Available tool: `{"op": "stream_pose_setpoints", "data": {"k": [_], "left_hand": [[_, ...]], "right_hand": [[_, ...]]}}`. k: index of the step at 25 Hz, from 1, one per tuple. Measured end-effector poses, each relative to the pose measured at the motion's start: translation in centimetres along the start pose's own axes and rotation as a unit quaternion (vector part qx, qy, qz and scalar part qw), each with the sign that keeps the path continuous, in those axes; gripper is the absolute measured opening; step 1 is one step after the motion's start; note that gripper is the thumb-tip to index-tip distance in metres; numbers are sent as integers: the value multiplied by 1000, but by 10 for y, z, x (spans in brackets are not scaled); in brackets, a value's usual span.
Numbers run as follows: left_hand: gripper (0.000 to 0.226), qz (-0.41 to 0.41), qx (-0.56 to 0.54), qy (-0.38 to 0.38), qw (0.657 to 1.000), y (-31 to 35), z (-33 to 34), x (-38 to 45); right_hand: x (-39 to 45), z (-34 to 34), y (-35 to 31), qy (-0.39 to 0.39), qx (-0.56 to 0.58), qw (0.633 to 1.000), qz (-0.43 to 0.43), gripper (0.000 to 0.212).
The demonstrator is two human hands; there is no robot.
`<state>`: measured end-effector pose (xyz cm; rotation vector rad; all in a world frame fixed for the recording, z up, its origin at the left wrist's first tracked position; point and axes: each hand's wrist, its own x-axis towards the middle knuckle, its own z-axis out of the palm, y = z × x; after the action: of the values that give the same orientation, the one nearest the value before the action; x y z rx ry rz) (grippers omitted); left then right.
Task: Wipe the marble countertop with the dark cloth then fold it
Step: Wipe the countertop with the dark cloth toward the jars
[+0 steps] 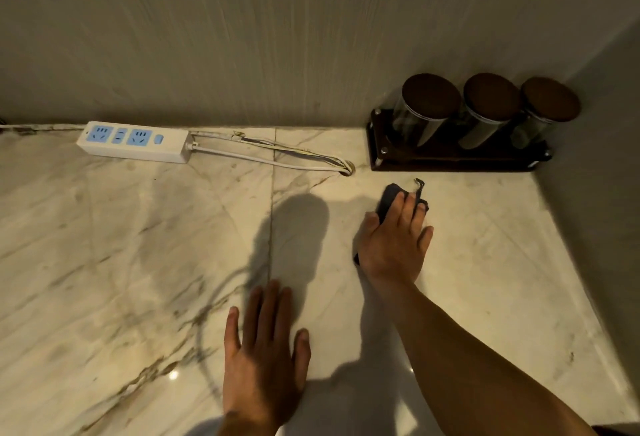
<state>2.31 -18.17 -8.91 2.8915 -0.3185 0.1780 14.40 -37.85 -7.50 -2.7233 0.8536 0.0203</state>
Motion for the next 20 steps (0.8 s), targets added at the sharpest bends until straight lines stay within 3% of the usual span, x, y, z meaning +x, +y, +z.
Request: {"op": "stream_pose_setpoints", "data": {"k": [12,20], "left_hand": [[63,-10,46,-111,993,1,-5,-2],[62,-10,6,-108,994,3,-7,-4]], "right_hand": [[-84,1,44,25,16,999,40,70],[-143,0,68,25,29,999,37,68]]}}
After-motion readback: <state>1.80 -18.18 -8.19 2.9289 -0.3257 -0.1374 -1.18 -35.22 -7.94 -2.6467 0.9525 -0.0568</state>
